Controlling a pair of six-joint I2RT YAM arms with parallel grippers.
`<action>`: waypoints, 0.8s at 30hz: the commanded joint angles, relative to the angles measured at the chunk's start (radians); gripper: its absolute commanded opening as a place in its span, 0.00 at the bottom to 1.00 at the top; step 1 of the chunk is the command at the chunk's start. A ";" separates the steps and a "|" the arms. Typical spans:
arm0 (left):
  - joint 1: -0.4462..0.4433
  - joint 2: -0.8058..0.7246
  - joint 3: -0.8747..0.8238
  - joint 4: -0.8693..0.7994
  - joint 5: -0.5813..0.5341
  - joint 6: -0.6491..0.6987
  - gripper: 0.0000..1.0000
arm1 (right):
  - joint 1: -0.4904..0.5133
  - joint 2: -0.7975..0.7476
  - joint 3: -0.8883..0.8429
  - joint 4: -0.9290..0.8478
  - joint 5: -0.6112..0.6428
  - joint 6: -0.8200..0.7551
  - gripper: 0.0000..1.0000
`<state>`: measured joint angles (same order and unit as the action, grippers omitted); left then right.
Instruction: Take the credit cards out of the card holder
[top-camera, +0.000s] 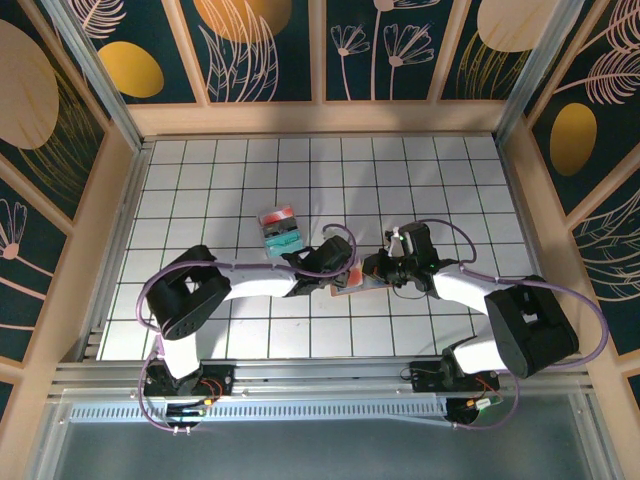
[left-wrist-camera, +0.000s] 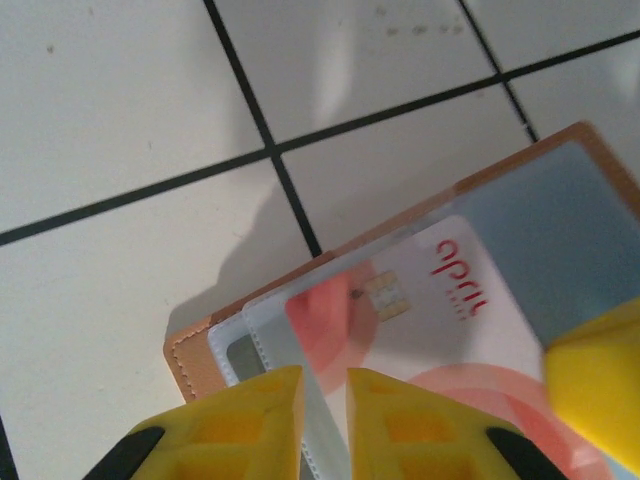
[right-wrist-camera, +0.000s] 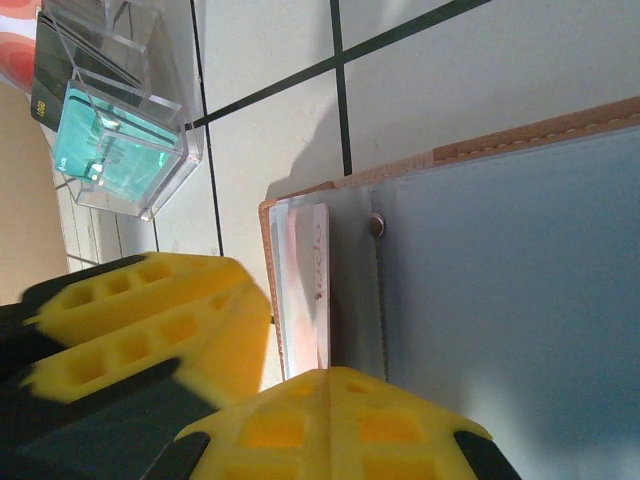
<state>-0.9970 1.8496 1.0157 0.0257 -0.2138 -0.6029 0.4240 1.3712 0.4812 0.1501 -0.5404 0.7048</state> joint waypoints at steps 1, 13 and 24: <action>-0.006 0.028 0.004 -0.024 0.001 0.007 0.18 | -0.009 -0.007 -0.007 0.016 0.000 -0.016 0.01; -0.005 0.048 -0.027 -0.023 -0.021 -0.014 0.15 | -0.010 -0.044 -0.019 -0.015 0.030 -0.029 0.00; -0.006 0.069 -0.020 -0.007 0.014 -0.014 0.14 | -0.001 -0.016 -0.069 0.211 -0.095 0.061 0.15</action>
<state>-0.9970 1.8782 1.0107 0.0353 -0.2180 -0.6067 0.4183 1.3491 0.4160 0.2596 -0.5774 0.7448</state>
